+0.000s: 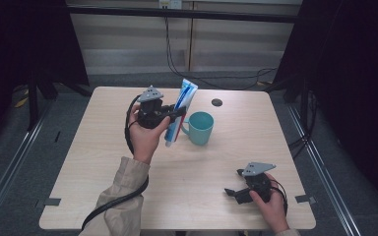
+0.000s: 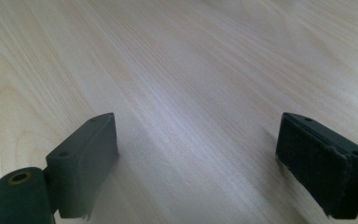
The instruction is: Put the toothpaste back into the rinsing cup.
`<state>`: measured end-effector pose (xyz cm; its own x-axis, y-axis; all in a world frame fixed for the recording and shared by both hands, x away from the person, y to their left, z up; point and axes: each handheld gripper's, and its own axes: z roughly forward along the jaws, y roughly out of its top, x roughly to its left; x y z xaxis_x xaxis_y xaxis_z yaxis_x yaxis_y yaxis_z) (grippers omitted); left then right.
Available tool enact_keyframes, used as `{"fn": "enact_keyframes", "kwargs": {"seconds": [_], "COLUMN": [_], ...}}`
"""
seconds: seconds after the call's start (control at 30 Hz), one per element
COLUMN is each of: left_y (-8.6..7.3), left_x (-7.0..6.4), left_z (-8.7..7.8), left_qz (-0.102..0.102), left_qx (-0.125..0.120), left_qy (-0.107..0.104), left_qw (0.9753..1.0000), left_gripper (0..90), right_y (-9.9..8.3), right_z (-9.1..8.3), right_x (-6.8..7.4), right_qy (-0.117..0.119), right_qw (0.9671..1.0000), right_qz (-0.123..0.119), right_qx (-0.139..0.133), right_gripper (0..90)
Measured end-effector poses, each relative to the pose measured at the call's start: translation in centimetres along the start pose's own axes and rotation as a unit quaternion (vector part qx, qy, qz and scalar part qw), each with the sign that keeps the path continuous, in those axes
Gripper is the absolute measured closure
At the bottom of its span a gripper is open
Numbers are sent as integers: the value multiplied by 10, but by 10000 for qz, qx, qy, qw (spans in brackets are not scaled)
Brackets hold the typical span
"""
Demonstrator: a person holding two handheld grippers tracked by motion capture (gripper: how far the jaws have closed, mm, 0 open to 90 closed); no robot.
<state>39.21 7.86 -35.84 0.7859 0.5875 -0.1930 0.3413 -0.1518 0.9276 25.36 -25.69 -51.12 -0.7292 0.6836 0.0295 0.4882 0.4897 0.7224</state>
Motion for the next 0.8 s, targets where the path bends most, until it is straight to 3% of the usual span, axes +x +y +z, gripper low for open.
{"fn": "enact_keyframes", "kwargs": {"seconds": [0.8], "left_y": [17], "left_x": [1], "left_z": [23], "left_qz": [20], "left_qx": [0], "left_qy": [-109], "left_qw": [9999], "left_gripper": [736], "right_y": [0], "right_z": [0], "right_x": [0], "right_qy": [3], "right_qw": [10000], "right_qz": [1], "right_qx": [0], "right_gripper": [120]}}
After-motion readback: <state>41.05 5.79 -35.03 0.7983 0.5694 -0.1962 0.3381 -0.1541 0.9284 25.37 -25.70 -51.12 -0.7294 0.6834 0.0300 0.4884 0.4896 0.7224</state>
